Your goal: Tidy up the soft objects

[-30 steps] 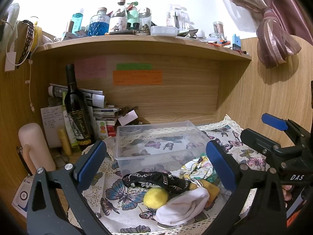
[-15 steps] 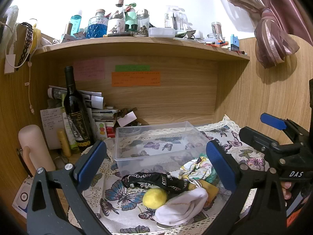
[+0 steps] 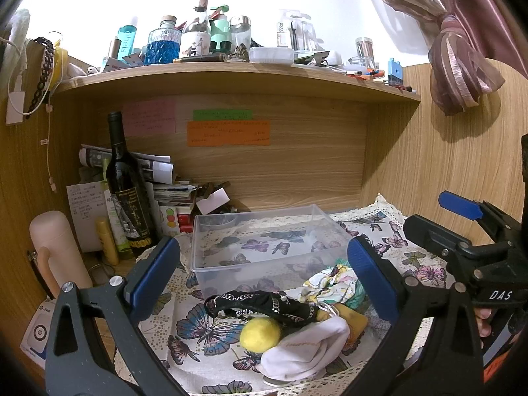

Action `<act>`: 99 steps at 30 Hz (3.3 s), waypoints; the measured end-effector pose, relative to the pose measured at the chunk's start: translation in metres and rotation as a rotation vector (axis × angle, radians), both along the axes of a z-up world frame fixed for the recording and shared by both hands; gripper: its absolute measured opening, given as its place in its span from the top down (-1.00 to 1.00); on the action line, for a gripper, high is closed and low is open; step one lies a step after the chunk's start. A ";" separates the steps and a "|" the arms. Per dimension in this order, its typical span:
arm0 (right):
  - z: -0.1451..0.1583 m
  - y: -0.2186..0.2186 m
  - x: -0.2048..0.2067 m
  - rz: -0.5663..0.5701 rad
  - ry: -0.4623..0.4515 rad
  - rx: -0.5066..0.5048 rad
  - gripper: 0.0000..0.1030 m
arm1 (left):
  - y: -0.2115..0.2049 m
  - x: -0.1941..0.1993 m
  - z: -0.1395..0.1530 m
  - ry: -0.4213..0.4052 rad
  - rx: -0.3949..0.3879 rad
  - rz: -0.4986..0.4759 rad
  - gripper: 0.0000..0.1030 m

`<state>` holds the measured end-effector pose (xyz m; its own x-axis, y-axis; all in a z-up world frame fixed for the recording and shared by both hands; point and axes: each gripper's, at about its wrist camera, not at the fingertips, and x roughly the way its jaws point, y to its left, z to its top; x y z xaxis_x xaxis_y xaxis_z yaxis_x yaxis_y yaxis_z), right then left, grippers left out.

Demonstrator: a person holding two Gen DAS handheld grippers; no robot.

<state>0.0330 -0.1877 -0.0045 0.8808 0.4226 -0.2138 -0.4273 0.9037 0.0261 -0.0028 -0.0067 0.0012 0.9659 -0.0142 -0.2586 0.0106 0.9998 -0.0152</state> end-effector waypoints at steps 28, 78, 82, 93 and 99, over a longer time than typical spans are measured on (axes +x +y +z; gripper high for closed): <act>-0.014 -0.004 0.011 0.034 0.043 -0.013 -1.00 | 0.002 0.011 -0.010 0.035 -0.032 -0.091 -1.00; -0.064 0.020 0.082 0.184 0.335 -0.142 0.79 | 0.018 0.087 -0.080 0.336 -0.086 -0.125 0.39; -0.056 0.016 0.081 0.178 0.311 -0.121 0.79 | 0.027 0.086 -0.077 0.355 -0.118 -0.113 0.01; -0.048 0.007 0.082 0.170 0.301 -0.071 0.79 | 0.045 0.048 -0.070 0.320 -0.089 -0.046 -0.46; -0.051 0.007 0.081 0.171 0.307 -0.064 0.79 | 0.047 0.035 -0.081 0.368 -0.064 -0.092 0.23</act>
<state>0.1139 -0.1809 -0.0552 0.6891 0.5354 -0.4885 -0.5532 0.8240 0.1226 0.0320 0.0406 -0.0799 0.8024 -0.1238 -0.5838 0.0827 0.9919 -0.0967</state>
